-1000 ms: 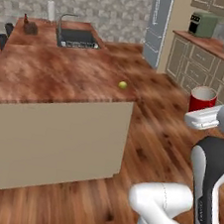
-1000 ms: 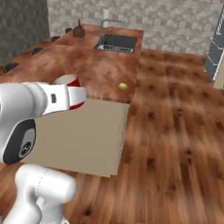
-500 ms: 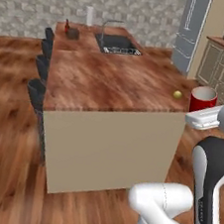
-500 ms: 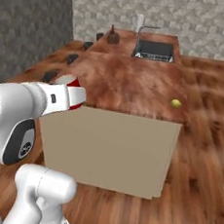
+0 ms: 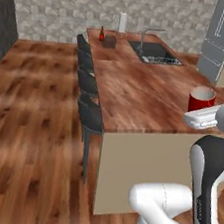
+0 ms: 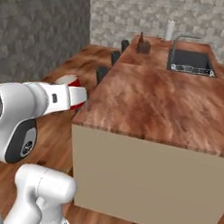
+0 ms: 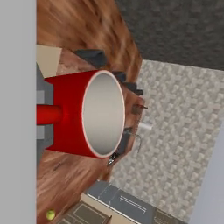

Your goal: Open the cabinet directly in front. Then move the beer and the mug to the dining counter with the jar on it.

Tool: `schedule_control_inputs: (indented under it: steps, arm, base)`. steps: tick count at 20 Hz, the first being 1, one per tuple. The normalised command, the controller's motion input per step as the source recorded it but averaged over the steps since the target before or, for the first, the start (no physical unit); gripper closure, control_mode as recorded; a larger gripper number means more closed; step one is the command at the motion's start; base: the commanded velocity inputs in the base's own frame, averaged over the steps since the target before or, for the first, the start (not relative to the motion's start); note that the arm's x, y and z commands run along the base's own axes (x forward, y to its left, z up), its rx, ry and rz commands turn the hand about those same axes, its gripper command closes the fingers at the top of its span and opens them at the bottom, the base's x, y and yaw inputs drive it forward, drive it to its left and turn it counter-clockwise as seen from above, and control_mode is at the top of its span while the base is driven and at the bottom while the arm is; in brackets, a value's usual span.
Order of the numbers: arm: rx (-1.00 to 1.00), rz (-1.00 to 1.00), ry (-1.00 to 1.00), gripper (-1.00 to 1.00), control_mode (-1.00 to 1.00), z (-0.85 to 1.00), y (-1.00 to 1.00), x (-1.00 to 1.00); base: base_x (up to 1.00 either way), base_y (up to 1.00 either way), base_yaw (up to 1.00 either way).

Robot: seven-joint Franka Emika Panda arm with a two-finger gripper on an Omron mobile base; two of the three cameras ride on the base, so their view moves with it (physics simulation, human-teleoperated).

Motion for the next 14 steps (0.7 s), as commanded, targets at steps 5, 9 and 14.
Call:
schedule_control_inputs:
  steps: [5, 9, 14]
  arm:
    - [0.0, 0.0, 0.0, 1.0, 1.0, 0.0, 0.0, 0.0]
    - [0.0, 0.0, 0.0, 1.0, 1.0, 0.0, 0.0, 0.0]
    - [0.0, 0.0, 0.0, 1.0, 1.0, 0.0, 0.0, 0.0]
  base:
    - [0.02, 1.0, 0.14]
    - [0.24, 1.0, 0.13]
    - [0.65, 1.0, 0.11]
